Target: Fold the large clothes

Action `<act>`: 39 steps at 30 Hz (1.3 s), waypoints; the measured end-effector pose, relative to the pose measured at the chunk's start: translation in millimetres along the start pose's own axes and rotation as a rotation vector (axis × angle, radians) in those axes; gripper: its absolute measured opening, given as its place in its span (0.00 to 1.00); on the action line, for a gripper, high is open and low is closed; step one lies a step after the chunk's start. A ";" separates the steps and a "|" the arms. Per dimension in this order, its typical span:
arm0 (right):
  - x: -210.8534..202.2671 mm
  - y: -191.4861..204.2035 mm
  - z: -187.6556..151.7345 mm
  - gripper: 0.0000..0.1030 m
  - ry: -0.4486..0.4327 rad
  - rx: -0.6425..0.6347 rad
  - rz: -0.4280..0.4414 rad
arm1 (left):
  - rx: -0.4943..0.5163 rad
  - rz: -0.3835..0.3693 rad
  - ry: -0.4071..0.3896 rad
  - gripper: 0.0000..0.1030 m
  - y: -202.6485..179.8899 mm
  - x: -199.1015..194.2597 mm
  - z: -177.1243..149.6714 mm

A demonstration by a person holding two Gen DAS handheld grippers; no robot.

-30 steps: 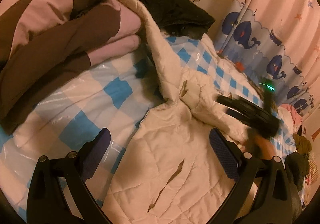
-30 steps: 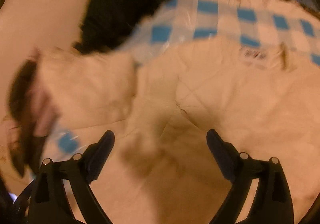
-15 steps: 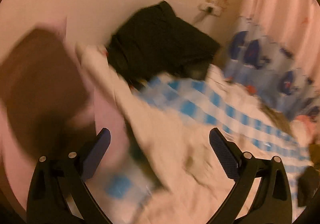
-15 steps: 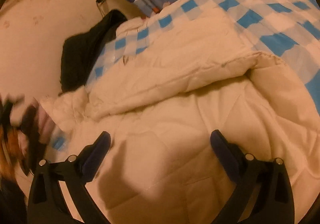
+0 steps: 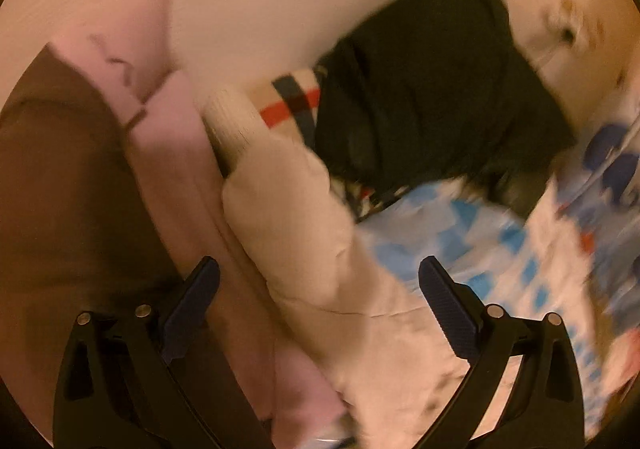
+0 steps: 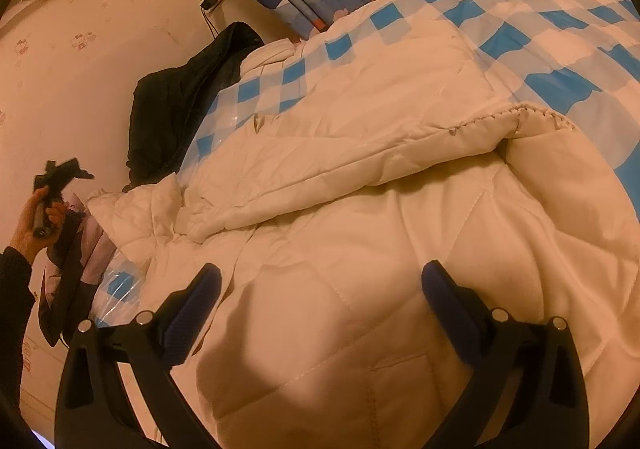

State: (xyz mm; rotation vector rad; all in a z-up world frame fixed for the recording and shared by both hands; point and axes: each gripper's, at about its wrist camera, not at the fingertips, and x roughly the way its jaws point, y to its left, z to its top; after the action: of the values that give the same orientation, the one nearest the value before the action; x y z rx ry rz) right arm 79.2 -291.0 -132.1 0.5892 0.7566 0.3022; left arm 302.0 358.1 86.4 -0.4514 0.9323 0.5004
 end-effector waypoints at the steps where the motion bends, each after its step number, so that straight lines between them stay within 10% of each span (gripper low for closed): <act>1: 0.4 0.4 0.0 0.94 -0.001 -0.001 0.001 | 0.038 0.025 0.003 0.92 -4.2 5.9 -2.3; 4: 0.0 1.8 -0.1 0.94 -0.006 -0.005 0.001 | 0.096 0.043 -0.026 0.90 -7.0 13.8 -9.9; 7: -0.3 2.5 -0.3 0.94 -0.009 -0.007 0.002 | 0.064 -0.069 -0.013 0.09 5.8 15.0 -6.2; 18: -51.5 54.3 35.6 0.94 -0.222 -0.195 -0.191 | 0.108 -0.404 -0.192 0.05 2.1 -41.1 -34.2; 27: 60.0 -22.7 69.2 0.95 0.172 -0.205 -0.449 | 0.250 -0.640 -0.284 0.05 -65.8 -111.1 -76.8; 39: -20.5 -82.5 71.9 0.94 -0.137 0.177 0.140 | 0.627 -0.877 -0.214 0.05 -243.9 -140.6 -254.4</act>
State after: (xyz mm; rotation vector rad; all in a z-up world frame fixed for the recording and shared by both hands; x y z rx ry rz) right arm 120.6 -394.3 -128.6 0.8238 0.6149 0.3221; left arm 212.0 -9.8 108.8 -0.1884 0.5588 -0.5287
